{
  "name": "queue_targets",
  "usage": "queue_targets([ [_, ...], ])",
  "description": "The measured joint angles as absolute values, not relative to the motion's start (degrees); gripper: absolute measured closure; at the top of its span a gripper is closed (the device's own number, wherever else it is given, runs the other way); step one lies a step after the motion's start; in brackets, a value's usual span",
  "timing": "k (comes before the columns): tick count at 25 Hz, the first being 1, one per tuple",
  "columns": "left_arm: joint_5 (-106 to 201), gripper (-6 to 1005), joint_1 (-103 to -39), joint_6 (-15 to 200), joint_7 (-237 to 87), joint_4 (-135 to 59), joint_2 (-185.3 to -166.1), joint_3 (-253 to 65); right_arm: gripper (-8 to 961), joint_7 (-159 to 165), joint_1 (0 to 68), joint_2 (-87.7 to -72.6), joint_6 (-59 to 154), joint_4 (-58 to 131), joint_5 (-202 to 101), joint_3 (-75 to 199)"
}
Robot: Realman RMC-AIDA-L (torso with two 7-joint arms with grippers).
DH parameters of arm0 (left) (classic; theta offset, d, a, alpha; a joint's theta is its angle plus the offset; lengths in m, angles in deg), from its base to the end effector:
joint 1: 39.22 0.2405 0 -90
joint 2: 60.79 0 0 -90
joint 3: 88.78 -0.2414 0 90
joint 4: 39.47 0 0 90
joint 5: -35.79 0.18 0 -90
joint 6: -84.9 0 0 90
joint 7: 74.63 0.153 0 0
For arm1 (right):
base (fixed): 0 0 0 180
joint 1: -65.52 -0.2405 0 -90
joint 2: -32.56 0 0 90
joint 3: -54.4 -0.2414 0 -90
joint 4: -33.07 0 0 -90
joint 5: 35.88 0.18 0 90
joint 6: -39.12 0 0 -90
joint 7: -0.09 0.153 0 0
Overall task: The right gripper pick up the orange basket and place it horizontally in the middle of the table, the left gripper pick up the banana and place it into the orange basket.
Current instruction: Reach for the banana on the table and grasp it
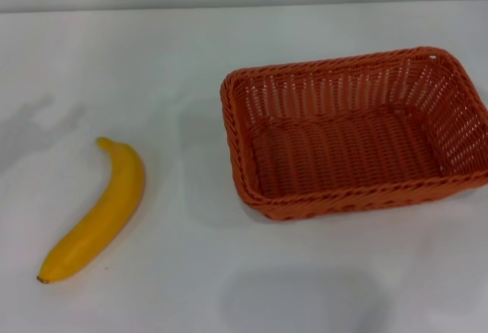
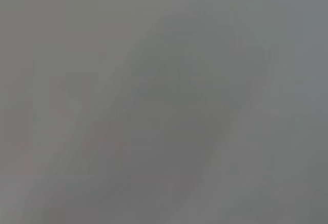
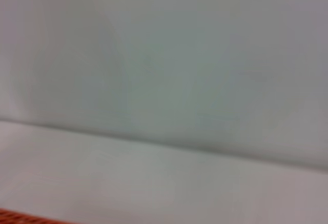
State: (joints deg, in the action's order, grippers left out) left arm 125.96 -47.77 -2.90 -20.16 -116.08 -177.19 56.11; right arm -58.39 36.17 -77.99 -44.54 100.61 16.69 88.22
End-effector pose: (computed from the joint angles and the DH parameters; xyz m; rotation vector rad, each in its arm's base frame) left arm -0.2446 0.2684 0.1675 -2.0198 -1.0561 -1.0406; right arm 0.2557 0.3525 0.1505 -2.1878 1.0057 0.3567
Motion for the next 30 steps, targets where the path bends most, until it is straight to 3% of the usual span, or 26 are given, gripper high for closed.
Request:
queue_targets([
  [6,143.2,214,-56.1,-10.8,-36.8,-121.5,-173.77,57.1,78,-67.1,38.7,-80.25,-41.0,101.9,20.0,83.7],
  [7,149.5,234,-60.7,-15.4,-41.3,-121.1,-172.45,57.0,78,-68.3,39.0,-80.55,-40.5,102.0,20.3,83.0],
  [9,155.6,229,-64.5,-18.6,-44.1,-120.9,-171.69,56.7,78,-70.9,39.7,-81.13,-39.3,102.1,20.8,80.9],
  [16,175.3,223,-75.1,-27.5,-51.1,-115.9,-168.95,54.5,79,-73.9,40.1,-81.13,-36.2,102.1,21.7,79.7],
  [19,183.7,221,-78.9,-28.4,-52.1,-111.0,-168.79,51.6,79,-75.4,40.4,-81.18,-33.9,101.8,23.4,79.7],
  [26,192.3,215,-87.4,-22.6,-54.1,-97.6,-170.92,46.1,79,-77.8,42.0,-80.73,-31.5,100.5,25.6,79.8],
  [30,192.7,137,-89.9,-18.1,-55.4,-90.3,-172.02,42.9,79,-78.0,42.1,-80.62,-31.3,100.0,25.6,79.7],
])
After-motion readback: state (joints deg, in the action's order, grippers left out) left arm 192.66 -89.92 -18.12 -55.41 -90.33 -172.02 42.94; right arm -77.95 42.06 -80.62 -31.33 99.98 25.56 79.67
